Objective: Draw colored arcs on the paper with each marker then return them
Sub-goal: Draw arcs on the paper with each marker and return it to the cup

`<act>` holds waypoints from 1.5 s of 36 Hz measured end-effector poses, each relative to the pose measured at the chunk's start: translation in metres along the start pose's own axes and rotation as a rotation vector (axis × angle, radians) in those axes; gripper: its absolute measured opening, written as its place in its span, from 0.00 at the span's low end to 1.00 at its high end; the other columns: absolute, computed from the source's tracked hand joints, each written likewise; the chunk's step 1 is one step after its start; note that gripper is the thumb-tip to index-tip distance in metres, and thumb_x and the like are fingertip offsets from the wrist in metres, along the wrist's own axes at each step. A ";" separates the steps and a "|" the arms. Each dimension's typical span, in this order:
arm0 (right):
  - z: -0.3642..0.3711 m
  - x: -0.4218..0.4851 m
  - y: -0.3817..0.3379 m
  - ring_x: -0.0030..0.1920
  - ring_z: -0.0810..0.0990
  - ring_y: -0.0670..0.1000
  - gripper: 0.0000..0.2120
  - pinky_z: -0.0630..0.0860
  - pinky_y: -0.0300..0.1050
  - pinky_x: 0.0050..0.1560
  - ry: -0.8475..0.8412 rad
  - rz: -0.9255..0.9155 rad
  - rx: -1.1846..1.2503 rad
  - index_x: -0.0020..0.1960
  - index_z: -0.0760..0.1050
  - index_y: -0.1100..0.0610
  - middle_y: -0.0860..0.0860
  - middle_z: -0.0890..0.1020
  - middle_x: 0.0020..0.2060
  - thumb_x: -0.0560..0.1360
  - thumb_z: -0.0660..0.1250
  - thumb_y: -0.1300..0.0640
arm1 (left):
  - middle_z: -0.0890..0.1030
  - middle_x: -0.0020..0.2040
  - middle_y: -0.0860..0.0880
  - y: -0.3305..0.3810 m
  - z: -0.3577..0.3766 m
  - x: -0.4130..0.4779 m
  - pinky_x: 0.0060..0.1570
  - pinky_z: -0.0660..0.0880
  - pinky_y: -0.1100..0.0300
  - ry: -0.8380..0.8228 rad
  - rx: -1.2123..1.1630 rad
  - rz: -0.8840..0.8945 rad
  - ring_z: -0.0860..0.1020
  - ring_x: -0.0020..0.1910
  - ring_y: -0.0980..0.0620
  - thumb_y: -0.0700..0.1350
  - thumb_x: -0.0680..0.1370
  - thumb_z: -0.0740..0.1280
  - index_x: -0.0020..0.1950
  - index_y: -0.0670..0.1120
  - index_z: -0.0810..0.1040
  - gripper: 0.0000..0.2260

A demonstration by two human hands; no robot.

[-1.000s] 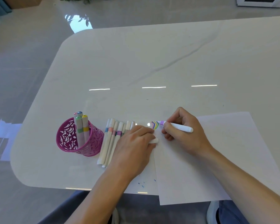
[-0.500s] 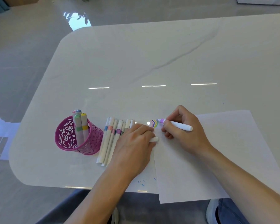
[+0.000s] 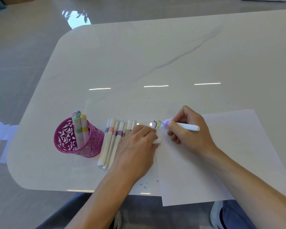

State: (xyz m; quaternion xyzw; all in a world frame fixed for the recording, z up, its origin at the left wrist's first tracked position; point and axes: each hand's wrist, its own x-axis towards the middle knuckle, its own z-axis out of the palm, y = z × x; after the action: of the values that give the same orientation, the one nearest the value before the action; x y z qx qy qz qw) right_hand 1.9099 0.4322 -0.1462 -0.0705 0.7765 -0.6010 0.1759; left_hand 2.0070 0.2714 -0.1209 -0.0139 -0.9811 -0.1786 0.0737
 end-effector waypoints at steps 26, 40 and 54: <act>0.001 -0.003 -0.003 0.27 0.81 0.50 0.10 0.74 0.46 0.32 -0.053 -0.024 -0.034 0.38 0.71 0.57 0.55 0.84 0.29 0.70 0.72 0.57 | 0.84 0.48 0.52 -0.001 0.004 -0.001 0.45 0.79 0.55 -0.014 0.031 0.032 0.81 0.50 0.49 0.42 0.75 0.74 0.44 0.45 0.85 0.01; -0.008 0.004 -0.016 0.28 0.77 0.56 0.08 0.74 0.44 0.29 0.043 -0.042 0.303 0.41 0.71 0.58 0.58 0.83 0.31 0.70 0.70 0.58 | 0.84 0.49 0.55 0.000 0.003 -0.002 0.46 0.78 0.60 -0.029 0.010 0.006 0.81 0.52 0.53 0.44 0.75 0.74 0.46 0.47 0.85 0.02; -0.030 -0.028 -0.044 0.38 0.85 0.51 0.14 0.82 0.43 0.41 0.039 -0.002 0.214 0.44 0.88 0.50 0.55 0.88 0.42 0.83 0.66 0.54 | 0.80 0.37 0.55 -0.005 -0.012 -0.001 0.40 0.71 0.62 0.020 -0.291 -0.283 0.75 0.40 0.56 0.52 0.80 0.66 0.49 0.55 0.81 0.05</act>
State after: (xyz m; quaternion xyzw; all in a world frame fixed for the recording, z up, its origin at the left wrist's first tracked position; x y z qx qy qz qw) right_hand 1.9203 0.4564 -0.0921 -0.0405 0.7111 -0.6819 0.1664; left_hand 2.0094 0.2623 -0.1119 0.1154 -0.9363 -0.3271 0.0549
